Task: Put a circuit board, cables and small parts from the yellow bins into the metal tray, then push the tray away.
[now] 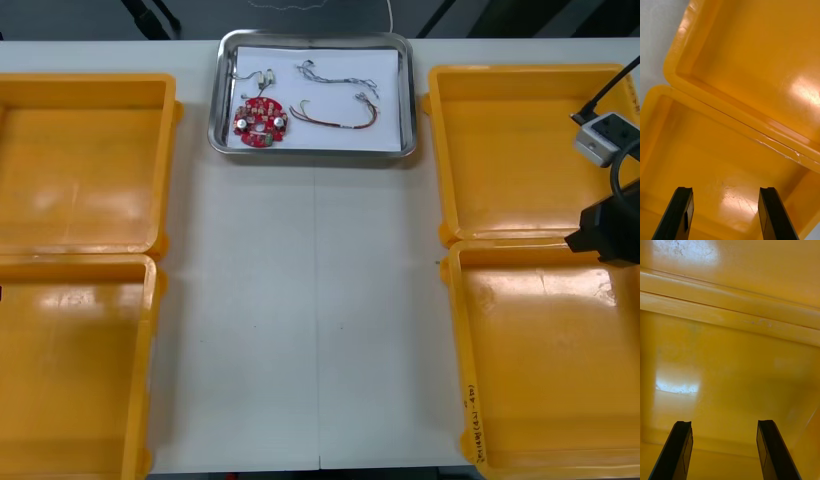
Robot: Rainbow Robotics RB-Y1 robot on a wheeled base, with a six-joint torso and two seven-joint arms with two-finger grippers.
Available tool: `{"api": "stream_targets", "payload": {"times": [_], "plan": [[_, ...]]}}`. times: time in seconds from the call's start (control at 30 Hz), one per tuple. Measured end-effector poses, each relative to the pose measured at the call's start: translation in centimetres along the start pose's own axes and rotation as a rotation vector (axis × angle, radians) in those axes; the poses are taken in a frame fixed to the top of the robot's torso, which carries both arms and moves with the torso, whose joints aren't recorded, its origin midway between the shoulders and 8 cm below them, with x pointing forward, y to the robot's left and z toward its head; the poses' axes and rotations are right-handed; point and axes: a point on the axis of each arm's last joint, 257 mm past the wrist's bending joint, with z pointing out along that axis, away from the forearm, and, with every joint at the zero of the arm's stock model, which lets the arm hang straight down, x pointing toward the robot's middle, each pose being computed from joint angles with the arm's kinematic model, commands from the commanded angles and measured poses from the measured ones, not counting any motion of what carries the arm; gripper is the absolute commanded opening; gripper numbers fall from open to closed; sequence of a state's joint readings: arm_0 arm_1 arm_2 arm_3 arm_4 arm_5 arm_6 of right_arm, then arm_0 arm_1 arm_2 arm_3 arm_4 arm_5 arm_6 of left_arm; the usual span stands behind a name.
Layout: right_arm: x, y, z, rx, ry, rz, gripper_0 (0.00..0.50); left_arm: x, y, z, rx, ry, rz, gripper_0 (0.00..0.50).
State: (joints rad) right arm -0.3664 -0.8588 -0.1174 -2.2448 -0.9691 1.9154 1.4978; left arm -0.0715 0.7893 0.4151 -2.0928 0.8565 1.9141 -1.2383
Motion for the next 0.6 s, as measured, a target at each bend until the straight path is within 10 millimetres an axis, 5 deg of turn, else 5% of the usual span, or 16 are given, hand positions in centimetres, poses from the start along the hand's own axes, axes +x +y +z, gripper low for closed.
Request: {"api": "stream_targets", "payload": {"times": [0.6], "plan": [[5.5, -2.4, 0.9, 0.025, 0.068, 0.300, 0.500, 0.0, 0.0, 0.0, 0.000, 0.000, 0.000, 0.500]]}}
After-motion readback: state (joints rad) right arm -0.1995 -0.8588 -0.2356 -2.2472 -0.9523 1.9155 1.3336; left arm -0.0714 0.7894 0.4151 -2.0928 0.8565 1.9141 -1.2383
